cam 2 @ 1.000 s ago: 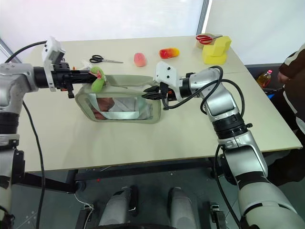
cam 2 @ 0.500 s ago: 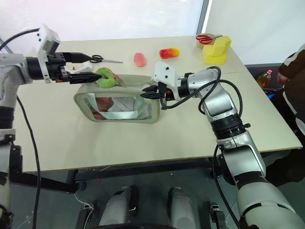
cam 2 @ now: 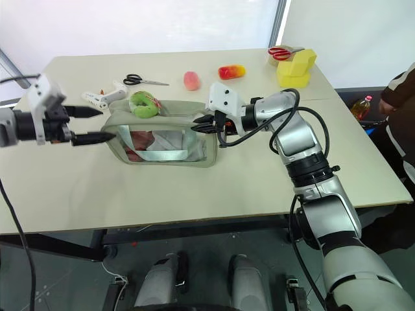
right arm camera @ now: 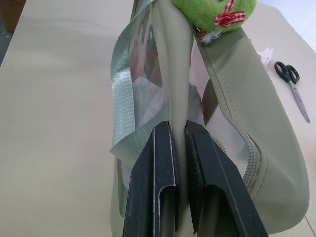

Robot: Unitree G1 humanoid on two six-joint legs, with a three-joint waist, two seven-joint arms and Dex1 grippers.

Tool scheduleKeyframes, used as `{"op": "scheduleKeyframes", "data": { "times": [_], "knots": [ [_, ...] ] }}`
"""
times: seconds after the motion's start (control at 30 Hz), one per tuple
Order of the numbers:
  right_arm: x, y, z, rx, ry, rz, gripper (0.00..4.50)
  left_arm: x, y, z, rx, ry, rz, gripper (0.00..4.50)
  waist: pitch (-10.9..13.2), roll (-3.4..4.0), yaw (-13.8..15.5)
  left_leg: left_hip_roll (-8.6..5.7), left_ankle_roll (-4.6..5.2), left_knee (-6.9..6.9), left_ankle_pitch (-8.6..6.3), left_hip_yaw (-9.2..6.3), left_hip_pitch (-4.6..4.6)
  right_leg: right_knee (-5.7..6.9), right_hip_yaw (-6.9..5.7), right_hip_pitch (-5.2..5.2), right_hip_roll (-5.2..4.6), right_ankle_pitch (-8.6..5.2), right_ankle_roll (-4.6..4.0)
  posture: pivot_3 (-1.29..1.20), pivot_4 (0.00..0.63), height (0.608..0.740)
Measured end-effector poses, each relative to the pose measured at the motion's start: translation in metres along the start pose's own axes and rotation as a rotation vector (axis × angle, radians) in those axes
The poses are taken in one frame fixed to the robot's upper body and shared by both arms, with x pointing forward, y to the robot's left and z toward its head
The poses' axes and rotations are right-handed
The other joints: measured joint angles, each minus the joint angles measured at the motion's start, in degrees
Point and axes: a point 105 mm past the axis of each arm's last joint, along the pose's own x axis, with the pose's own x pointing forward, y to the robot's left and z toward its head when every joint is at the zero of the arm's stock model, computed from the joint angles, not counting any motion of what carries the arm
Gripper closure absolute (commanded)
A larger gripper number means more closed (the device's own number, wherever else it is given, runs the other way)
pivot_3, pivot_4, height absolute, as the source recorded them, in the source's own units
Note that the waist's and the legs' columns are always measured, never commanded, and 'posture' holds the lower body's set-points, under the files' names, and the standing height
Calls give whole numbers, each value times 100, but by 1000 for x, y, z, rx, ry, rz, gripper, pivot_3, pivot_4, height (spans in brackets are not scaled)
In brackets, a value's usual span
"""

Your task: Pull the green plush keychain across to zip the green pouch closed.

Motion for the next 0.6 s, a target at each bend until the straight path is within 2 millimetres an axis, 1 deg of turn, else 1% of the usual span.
{"op": "scheduleKeyframes", "data": {
  "times": [0.07, 0.17, 0.4, 0.53, 0.6],
  "knots": [
    [0, 0, 0, 2, 1, 2, 4500, 3, -2, -4, 20, 6, 10, 27, 0, 0, 4, 0, 0, 0, 0, 0, 1, -2, 0, 1, 0, 1, -2, 0, 150, 740],
    [1, -1, 1, -3, 5, 9, 4500, 15, -3, -5, 15, -28, 31, 872, 0, 0, 2, 0, 0, -1, 0, 0, 0, -2, -1, 1, 0, 2, -3, 0, 150, 740],
    [1, -1, 0, -3, 5, 15, 4500, 18, -5, -5, 26, -34, 17, 4462, 0, 0, -2, 0, 1, -1, 0, 3, 0, -2, 0, 1, 1, 1, -1, 0, 150, 740],
    [1, -2, -1, 1, 9, 11, 4500, 20, -5, -5, 31, -33, 6, 4462, 0, 0, 1, 0, 0, -1, 0, 3, 1, -2, -1, 2, 0, 2, -2, 0, 150, 740],
    [1, -2, -1, 2, 10, 13, 3701, 21, -4, -4, 32, -32, 3, 4500, 0, 0, 0, 0, 0, -1, 0, 3, 1, -2, -1, 1, 0, 2, -2, 0, 150, 740]
  ]
}}
